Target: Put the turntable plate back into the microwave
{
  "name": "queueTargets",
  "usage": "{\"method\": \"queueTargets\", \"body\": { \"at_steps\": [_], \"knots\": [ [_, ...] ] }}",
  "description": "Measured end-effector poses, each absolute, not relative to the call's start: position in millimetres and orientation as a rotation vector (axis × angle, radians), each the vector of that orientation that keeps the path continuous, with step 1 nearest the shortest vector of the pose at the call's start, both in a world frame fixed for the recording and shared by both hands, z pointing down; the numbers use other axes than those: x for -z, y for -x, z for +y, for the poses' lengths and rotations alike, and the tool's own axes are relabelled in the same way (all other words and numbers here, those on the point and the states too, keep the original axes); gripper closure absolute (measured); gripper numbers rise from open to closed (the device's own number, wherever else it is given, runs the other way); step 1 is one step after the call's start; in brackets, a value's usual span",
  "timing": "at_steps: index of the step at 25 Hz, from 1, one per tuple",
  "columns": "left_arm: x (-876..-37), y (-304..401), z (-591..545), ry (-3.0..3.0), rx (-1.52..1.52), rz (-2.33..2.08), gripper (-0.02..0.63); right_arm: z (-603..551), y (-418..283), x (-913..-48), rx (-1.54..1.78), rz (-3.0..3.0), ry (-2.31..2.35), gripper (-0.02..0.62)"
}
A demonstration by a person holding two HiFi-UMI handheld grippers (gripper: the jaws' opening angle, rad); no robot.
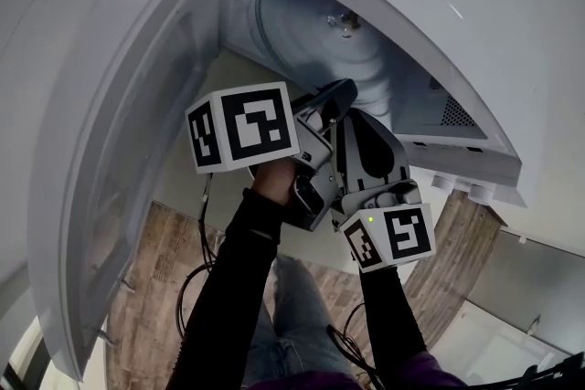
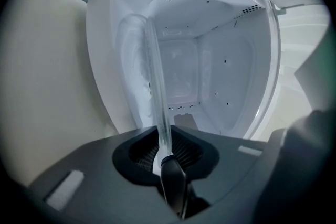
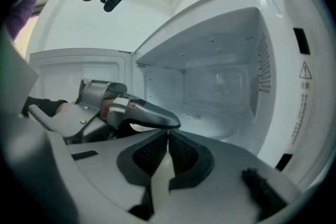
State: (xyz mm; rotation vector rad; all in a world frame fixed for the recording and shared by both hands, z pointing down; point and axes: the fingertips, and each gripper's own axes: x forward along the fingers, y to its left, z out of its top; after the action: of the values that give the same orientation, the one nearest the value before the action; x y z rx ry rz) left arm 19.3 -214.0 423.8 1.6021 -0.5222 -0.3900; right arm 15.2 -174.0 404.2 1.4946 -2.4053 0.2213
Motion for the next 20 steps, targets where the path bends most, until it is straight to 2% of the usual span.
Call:
{"method": "queueTargets", "body": {
  "at_steps": [20],
  "knots": [
    [-428.1,-24.1,-200.9,-1.587,0.397,-0.424,0.54,-175.7,-20.7,-412.8,-0.192,-2.33,-1.562,0.584]
  ]
}}
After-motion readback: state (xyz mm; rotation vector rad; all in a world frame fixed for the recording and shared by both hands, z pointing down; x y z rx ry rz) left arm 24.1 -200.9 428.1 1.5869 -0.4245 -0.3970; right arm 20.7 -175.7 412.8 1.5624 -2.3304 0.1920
